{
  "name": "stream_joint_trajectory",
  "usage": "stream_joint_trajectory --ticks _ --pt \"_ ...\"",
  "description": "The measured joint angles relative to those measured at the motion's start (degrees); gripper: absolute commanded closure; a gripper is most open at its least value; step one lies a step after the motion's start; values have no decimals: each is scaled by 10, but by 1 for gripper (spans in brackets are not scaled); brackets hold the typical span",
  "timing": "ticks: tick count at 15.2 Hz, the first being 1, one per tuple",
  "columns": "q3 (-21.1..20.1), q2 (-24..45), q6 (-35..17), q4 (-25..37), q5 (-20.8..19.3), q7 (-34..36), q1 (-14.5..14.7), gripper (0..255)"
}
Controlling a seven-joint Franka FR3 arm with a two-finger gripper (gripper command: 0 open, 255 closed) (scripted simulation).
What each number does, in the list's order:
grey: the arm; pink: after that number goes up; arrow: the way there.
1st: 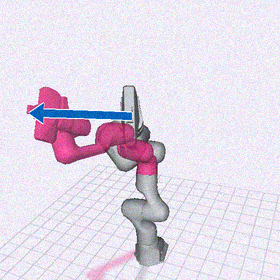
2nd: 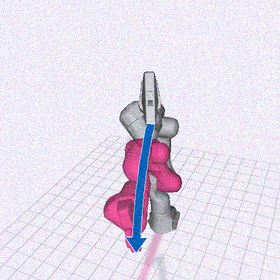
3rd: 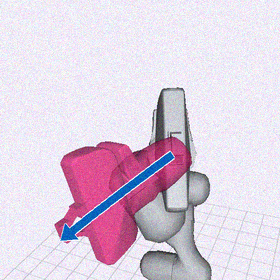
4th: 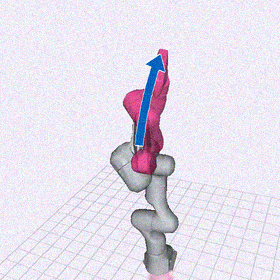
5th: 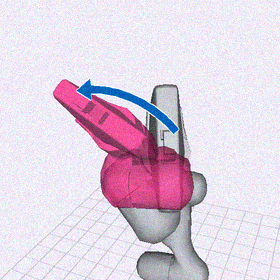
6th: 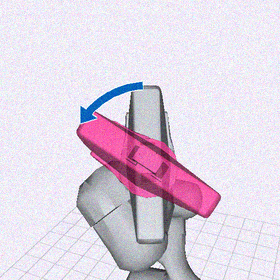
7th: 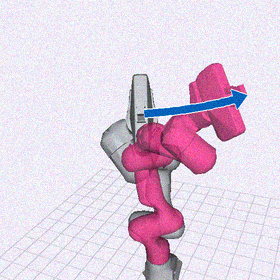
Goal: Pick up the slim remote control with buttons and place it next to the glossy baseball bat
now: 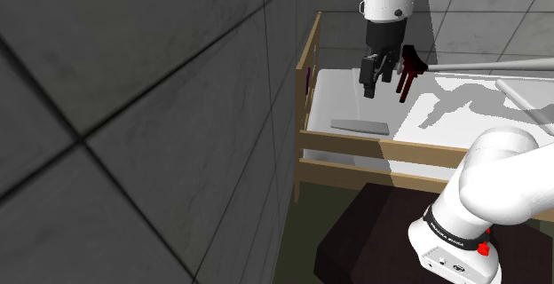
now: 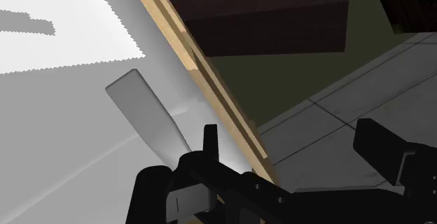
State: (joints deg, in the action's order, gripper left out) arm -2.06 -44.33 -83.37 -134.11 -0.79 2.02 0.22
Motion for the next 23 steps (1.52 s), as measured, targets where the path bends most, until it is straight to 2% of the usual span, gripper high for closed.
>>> stream_joint_trajectory --ticks 2,4,13,18,23 --pt "4 -1 -7 -7 -3 -8 1 0" --pt "22 -6 -37 -37 -17 -41 2 0" --pt "133 23 -210 -149 -93 -223 2 0" --pt "199 96 -322 -169 -123 -322 9 0" --pt "263 191 -434 -169 -128 -425 28 0"
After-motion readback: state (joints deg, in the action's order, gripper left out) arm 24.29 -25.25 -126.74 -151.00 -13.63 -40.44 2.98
